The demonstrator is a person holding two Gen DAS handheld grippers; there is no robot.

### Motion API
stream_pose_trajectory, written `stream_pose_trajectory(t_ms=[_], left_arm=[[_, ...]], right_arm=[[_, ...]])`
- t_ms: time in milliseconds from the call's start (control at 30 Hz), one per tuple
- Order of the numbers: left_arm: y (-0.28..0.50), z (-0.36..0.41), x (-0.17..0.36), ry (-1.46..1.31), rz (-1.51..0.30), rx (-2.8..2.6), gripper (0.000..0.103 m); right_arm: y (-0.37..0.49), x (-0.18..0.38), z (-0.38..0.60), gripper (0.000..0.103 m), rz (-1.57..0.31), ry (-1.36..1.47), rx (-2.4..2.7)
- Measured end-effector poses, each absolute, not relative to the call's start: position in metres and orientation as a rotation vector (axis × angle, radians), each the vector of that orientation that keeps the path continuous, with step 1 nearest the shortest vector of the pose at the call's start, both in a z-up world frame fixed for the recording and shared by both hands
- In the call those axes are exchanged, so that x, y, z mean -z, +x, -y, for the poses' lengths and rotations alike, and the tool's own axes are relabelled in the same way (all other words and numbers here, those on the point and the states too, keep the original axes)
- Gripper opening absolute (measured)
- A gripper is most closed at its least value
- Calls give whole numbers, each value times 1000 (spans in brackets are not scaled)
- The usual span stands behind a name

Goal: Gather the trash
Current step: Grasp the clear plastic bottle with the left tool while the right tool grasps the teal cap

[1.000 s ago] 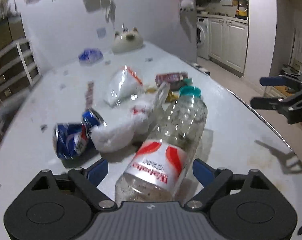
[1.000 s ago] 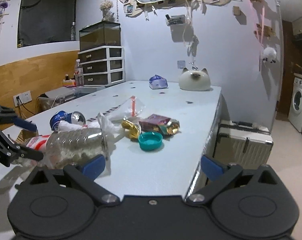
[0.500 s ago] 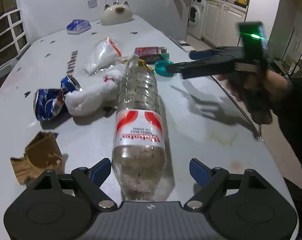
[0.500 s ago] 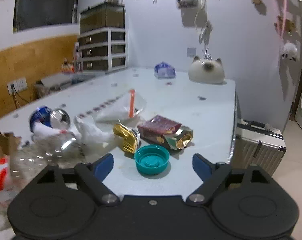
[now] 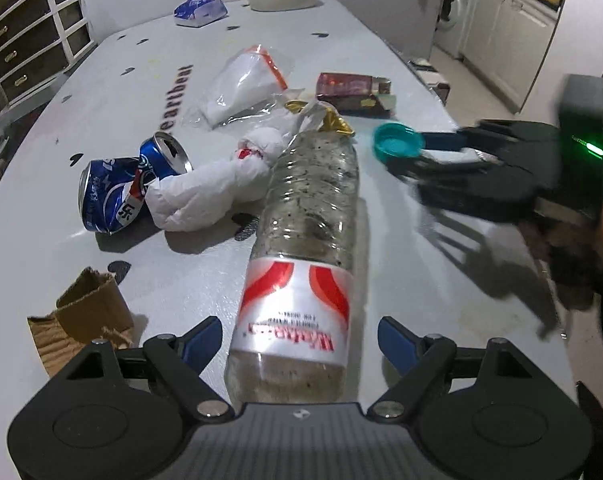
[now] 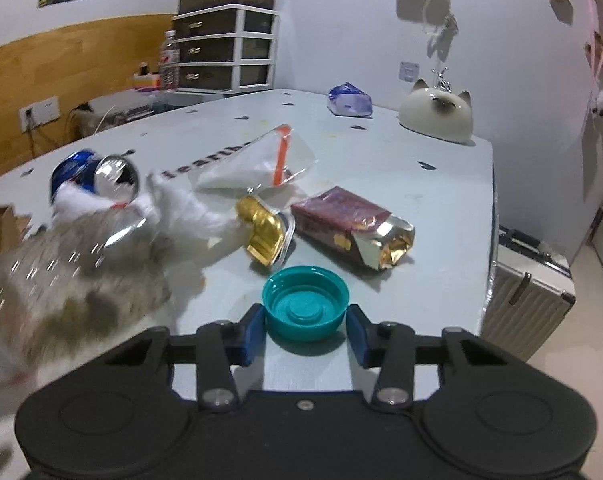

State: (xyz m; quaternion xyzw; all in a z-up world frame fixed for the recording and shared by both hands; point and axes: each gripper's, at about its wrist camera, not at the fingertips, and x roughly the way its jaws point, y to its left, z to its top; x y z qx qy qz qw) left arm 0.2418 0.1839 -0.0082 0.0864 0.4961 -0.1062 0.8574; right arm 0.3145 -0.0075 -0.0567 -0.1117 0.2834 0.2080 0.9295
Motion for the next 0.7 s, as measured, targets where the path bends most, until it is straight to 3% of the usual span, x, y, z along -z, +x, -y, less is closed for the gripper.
stream_pose_trajectory(t_ms=[500, 700], left_arm=[[256, -162, 15, 337, -1078, 172, 65], [247, -156, 16, 365, -1049, 152, 63]], right_arm=[[221, 49, 13, 44, -643, -298, -701], [229, 48, 7, 59, -658, -223, -664]])
